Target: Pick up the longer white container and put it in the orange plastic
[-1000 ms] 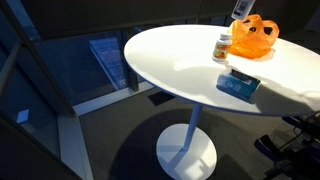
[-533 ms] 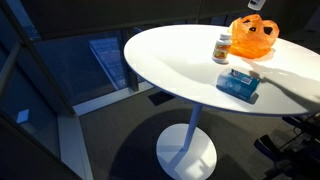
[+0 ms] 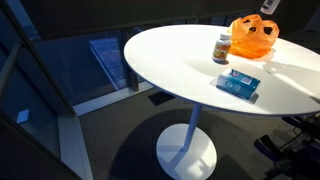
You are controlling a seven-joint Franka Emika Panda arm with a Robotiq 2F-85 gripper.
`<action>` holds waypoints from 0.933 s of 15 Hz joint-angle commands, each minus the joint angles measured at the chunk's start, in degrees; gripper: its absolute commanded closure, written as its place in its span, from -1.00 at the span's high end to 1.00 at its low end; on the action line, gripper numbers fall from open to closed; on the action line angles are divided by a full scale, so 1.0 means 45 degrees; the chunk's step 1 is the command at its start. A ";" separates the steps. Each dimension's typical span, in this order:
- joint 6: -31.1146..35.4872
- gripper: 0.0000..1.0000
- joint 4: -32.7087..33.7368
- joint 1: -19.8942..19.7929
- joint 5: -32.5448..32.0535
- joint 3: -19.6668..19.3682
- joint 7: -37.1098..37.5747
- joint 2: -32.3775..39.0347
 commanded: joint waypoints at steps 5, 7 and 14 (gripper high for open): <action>0.1147 -0.78 -0.0550 -0.0070 0.0096 -0.0382 0.0739 0.0776; 0.1502 -0.78 -0.0648 -0.0010 0.0187 -0.0386 0.0856 0.1061; 0.2279 -0.78 -0.0502 0.0356 0.0633 -0.0319 0.0955 0.2099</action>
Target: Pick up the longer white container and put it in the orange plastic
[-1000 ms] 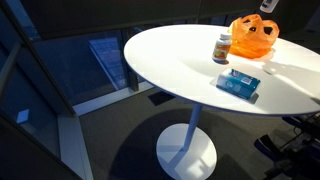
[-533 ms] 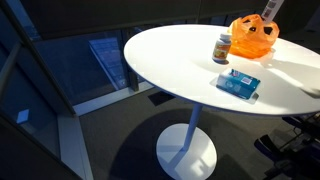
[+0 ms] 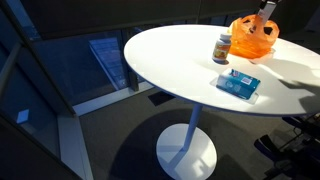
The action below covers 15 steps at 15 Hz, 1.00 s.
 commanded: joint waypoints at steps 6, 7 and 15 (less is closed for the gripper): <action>0.0971 -0.78 0.0236 0.0445 0.1363 -0.0006 -0.0229 0.0852; 0.1024 -0.78 0.0238 0.0454 0.1385 -0.0031 -0.0216 0.0923; 0.1108 -0.78 0.0200 0.0457 0.1375 -0.0168 -0.0292 0.1368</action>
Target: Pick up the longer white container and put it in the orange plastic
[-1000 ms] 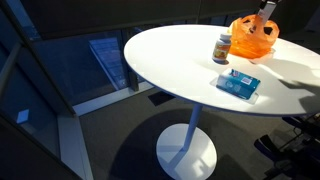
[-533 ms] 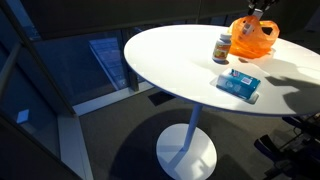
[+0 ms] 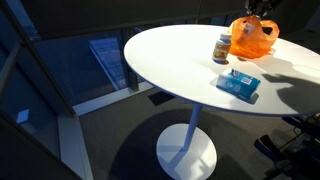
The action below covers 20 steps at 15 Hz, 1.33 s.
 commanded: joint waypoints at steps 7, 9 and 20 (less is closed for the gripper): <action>-0.0119 -0.77 0.0183 0.0041 0.0172 -0.0142 -0.0170 0.0322; -0.0260 -0.35 0.0203 0.0059 0.0124 -0.0145 -0.0155 0.0312; -0.1889 1.00 0.0014 0.0589 0.0420 0.0438 -0.1016 -0.1744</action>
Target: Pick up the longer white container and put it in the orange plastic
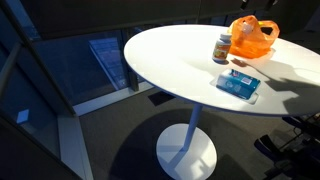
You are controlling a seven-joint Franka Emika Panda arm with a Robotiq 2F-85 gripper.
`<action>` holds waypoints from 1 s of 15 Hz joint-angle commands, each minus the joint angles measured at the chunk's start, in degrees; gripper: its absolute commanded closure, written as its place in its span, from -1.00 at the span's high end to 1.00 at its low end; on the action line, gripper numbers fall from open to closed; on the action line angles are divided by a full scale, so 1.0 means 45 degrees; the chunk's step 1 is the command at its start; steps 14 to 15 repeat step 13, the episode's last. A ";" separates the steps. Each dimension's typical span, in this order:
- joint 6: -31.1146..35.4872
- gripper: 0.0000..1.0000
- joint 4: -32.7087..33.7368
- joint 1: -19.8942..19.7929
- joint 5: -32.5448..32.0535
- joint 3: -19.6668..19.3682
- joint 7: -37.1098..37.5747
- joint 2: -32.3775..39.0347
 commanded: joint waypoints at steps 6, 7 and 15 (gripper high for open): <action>-0.3568 1.00 0.0062 0.0577 0.0155 0.0895 -0.1211 -0.2308; -0.3892 1.00 0.0076 0.0605 0.0097 0.0979 -0.1286 -0.2456; -0.4339 1.00 0.0036 0.0588 0.0221 0.1214 -0.1227 -0.2636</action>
